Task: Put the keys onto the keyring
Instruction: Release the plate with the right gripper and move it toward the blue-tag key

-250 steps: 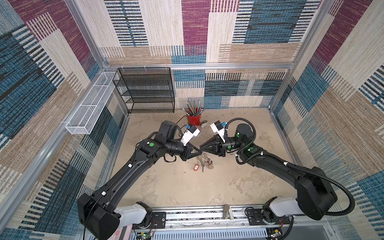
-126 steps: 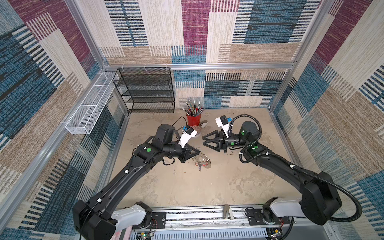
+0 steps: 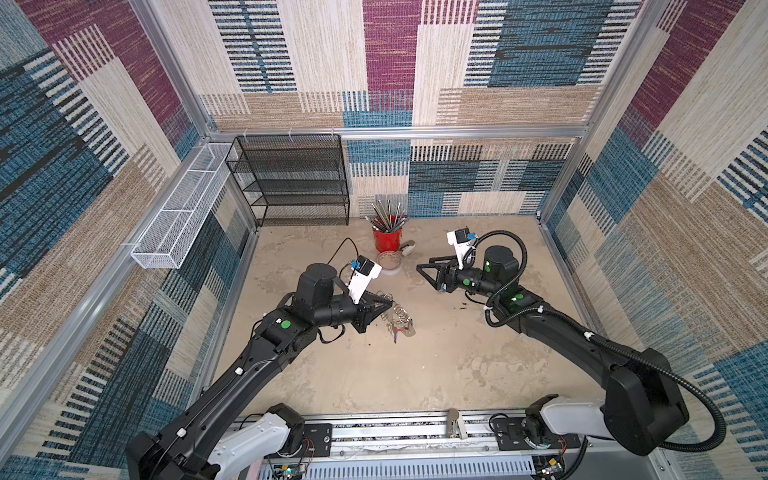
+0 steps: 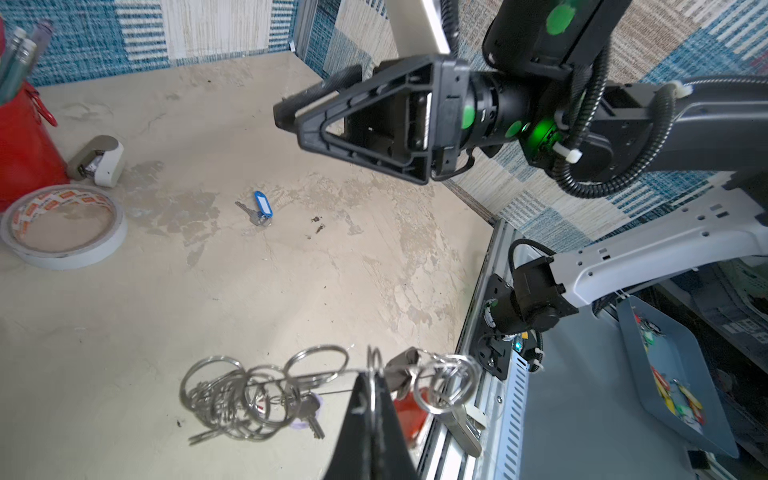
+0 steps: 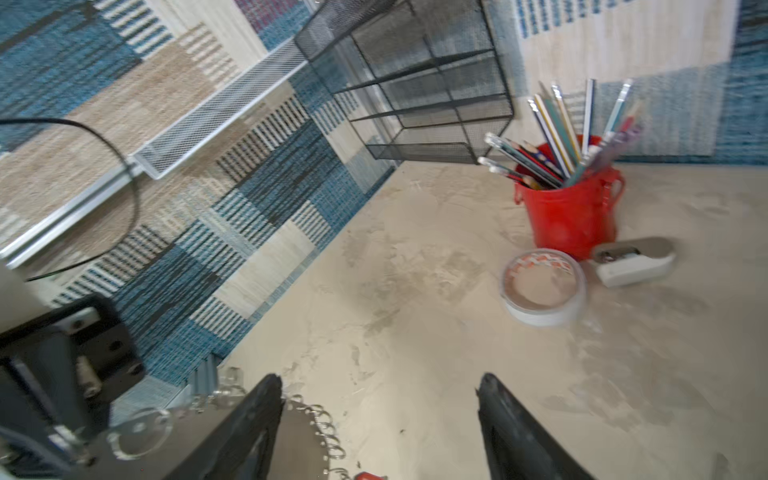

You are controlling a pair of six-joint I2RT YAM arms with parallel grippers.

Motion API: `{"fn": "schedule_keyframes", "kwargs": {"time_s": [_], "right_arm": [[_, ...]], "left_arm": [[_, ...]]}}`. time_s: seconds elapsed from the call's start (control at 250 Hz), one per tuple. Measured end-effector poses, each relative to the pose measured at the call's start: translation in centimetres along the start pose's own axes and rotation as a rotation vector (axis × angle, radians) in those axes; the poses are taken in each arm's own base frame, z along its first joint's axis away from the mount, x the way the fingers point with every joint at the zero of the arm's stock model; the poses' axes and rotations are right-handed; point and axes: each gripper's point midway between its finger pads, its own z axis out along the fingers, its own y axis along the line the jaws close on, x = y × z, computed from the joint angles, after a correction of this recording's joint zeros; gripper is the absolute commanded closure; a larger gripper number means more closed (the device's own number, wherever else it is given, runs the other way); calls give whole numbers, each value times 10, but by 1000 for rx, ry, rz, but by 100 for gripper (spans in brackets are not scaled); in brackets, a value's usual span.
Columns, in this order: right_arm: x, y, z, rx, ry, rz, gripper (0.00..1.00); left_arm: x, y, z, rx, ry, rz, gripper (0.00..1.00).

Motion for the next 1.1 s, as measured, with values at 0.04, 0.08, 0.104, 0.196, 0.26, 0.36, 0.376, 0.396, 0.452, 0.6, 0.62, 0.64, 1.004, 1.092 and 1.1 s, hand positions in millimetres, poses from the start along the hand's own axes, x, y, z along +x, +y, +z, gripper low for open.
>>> {"fn": "schedule_keyframes", "kwargs": {"time_s": [0.04, 0.08, 0.104, 0.196, 0.26, 0.36, 0.376, 0.396, 0.452, 0.6, 0.62, 0.64, 1.004, 1.092, 1.1], "right_arm": [[3, -11, 1, 41, 2, 20, 21], [7, -22, 1, 79, 6, 38, 20], [10, -27, 2, 94, 11, 48, 20], [20, -48, 2, 161, 22, 84, 19], [27, -57, 4, 186, 35, 105, 18], [37, -71, 7, 220, 52, 135, 17], [38, -73, 8, 227, 54, 139, 17], [40, -77, 8, 236, 56, 145, 17], [43, -86, 9, 262, 59, 163, 17], [53, -104, 13, 303, 72, 195, 17], [54, -108, 13, 313, 73, 201, 17], [55, -109, 13, 316, 75, 206, 17], [57, -153, 11, 419, 72, 261, 18], [62, -166, 12, 445, 88, 284, 20], [62, -168, 12, 448, 89, 286, 20]], "left_arm": [[-1, 2, -1, -16, -9, 1, 100], [-1, 4, -2, -29, -17, 0, 100], [-1, 6, -3, -44, -22, -1, 100], [-3, 13, -5, -89, -40, -4, 100], [-5, 17, -6, -115, -49, -3, 100], [-5, 24, -6, -150, -51, -7, 100], [-5, 24, -6, -151, -50, -8, 100], [-5, 25, -5, -160, -49, -9, 100], [-4, 29, -4, -174, -43, -14, 100], [-1, 35, -2, -201, -21, -26, 100], [-1, 35, -2, -202, -19, -26, 100], [0, 35, -2, -203, -18, -27, 100], [1, 40, 0, -225, -1, -36, 100], [2, 40, 0, -226, 6, -39, 100], [2, 40, 0, -226, 6, -39, 100]]}}
